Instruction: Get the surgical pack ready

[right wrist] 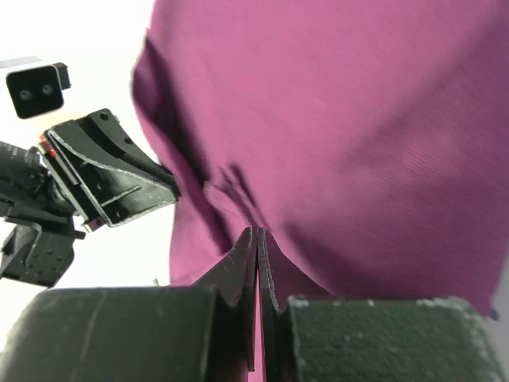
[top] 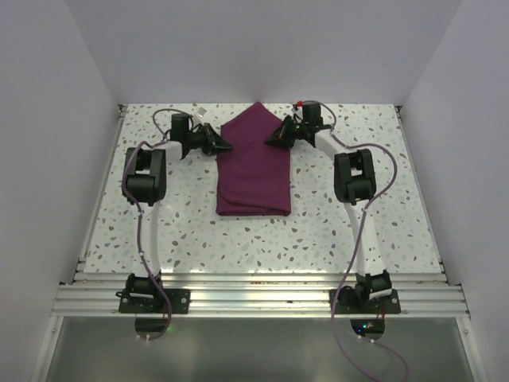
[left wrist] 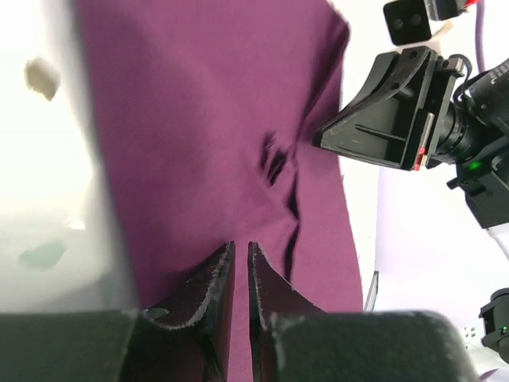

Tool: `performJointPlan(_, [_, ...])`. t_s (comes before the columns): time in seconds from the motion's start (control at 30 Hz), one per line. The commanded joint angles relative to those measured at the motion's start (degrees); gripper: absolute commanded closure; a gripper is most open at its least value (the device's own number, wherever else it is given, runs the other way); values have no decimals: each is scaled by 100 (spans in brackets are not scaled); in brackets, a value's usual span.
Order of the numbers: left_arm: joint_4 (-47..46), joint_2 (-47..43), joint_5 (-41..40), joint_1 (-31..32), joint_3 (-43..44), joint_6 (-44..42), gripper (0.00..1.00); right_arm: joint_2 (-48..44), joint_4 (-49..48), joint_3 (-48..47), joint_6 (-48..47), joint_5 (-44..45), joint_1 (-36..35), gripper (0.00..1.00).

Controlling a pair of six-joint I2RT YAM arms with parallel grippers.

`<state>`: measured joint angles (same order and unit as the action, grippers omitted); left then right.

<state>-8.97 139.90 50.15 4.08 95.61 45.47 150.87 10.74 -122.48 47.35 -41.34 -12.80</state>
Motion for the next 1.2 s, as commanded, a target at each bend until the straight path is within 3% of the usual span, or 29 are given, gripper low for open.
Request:
performJointPlan(0.0, [-325, -121, 48, -74, 606, 128, 84, -84, -423, -400, 396, 3, 119, 100])
performJointPlan(0.27, [-553, 556, -233, -82, 1064, 743, 84, 153, -556, -365, 661, 266, 234, 100])
performJointPlan(0.43, [140, 1101, -471, -109, 1662, 726, 84, 451, -355, -435, 731, 671, 383, 100])
performJointPlan(0.6, [265, 1304, -559, -258, 1864, 761, 84, 716, -222, -812, 758, 777, 497, 99])
performJointPlan(0.8, [63, 988, -577, -399, 1882, 700, 75, 576, -47, -1129, 460, 759, 550, 88])
performJointPlan(0.93, [10, 724, -690, -399, 1838, 420, 63, 198, 59, -954, 30, 979, 620, 78])
performJointPlan(0.97, [-25, 567, -743, -399, 1690, 358, 61, 110, 68, -936, -59, 988, 629, 70])
performJointPlan(1.07, [-507, 188, -1033, -399, 1103, 296, 53, 101, 199, -1006, -445, 856, 656, 61])
performJointPlan(1.17, [-711, 73, -1262, -408, 880, 199, 49, 14, 481, -945, -806, 952, 691, 58])
